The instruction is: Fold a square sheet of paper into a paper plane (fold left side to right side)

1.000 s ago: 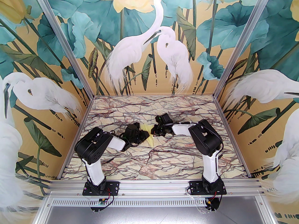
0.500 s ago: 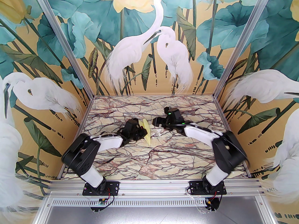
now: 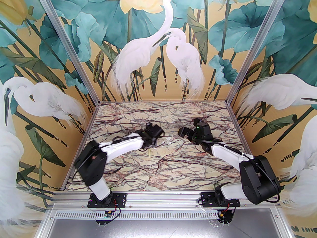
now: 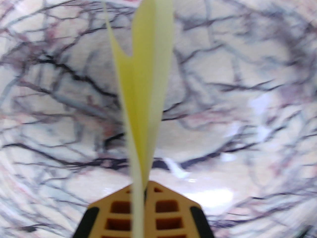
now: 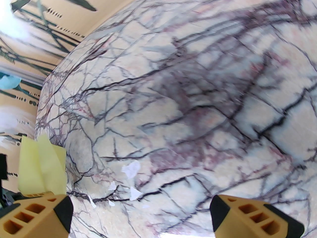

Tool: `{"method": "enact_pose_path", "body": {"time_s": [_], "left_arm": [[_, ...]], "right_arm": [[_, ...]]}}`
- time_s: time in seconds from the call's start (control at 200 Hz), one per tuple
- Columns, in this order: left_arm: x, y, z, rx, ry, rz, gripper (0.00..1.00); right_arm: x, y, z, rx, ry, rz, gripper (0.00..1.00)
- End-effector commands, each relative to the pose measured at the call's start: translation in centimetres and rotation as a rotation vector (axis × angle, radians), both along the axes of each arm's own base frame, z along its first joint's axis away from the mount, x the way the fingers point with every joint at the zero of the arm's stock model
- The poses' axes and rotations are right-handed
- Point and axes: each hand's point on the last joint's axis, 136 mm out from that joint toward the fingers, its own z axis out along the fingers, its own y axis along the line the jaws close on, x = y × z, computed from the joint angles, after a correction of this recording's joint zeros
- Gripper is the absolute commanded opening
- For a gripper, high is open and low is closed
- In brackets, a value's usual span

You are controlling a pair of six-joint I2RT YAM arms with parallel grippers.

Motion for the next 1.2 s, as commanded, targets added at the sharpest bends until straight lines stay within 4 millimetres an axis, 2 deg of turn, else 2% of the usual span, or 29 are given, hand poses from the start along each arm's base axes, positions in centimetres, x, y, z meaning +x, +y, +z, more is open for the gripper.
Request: {"method": "enact_pose_path", "body": {"time_s": [0.0,0.19,0.285,0.365,0.39,0.46,0.5,0.625,0.71,0.735,0.825,0.915,0.955,1.04,1.095,1.145,1.195], "left_arm": [[-0.7,1.9,-0.2,0.286,0.006,-0.003,0.00],[-0.8,-0.6,-3.2,0.360,0.064,-0.013,0.01],[-0.9,-1.8,-4.4,0.343,0.094,-0.025,0.12],[-1.1,-3.4,-4.8,0.286,0.112,-0.052,0.34],[-1.2,-3.9,-4.8,0.261,0.113,-0.060,0.41],[-1.6,-5.3,-4.7,0.170,0.125,-0.080,0.45],[-1.8,-6.1,-4.4,0.107,0.133,-0.090,0.51],[-2.4,-8.4,-2.5,-0.071,0.129,-0.139,0.67],[-2.9,-9.4,-0.7,-0.181,0.115,-0.171,0.69],[-3.1,-9.5,-0.1,-0.210,0.108,-0.179,0.73],[-3.5,-9.3,1.7,-0.321,0.090,-0.190,0.74],[-3.7,-7.3,2.5,-0.396,0.095,-0.139,0.71],[-4.0,-6.2,2.2,-0.415,0.102,-0.119,0.69],[-4.2,-3.9,1.4,-0.437,0.108,-0.069,0.58],[-4.4,-2.4,0.6,-0.447,0.123,-0.031,0.55],[-4.3,-1.8,0.0,-0.478,0.131,-0.017,0.50],[-4.2,-1.5,-0.6,-0.512,0.143,-0.004,0.49]], "right_arm": [[-0.4,-0.2,2.1,0.019,-0.059,0.001,0.99],[-1.2,-1.4,3.1,0.029,-0.116,-0.022,0.99],[-1.5,-1.9,3.3,0.009,-0.116,-0.020,0.99],[-1.6,-2.5,3.2,-0.023,-0.110,-0.035,0.99],[-1.7,-2.6,3.2,-0.031,-0.108,-0.038,0.99],[-1.8,-3.5,2.4,-0.064,-0.056,-0.085,0.99],[-1.9,-3.7,2.2,-0.080,-0.037,-0.082,0.99],[-1.9,-3.2,2.4,-0.065,-0.046,-0.058,0.99],[-1.9,-2.8,2.6,-0.039,-0.060,-0.047,0.99],[-1.8,-2.6,2.7,-0.032,-0.064,-0.043,0.99],[-1.8,-1.9,2.6,-0.013,-0.056,-0.026,0.99],[-1.8,-0.8,2.3,0.010,-0.043,-0.008,0.99],[-1.9,-0.3,2.0,0.015,-0.035,-0.001,0.95],[-2.0,1.2,2.0,0.007,-0.032,0.026,0.94],[-2.0,2.3,1.8,-0.011,-0.022,0.051,0.94],[-2.2,3.3,1.7,-0.027,-0.018,0.075,0.93],[-2.3,4.3,1.8,-0.039,-0.026,0.096,0.93]]}}
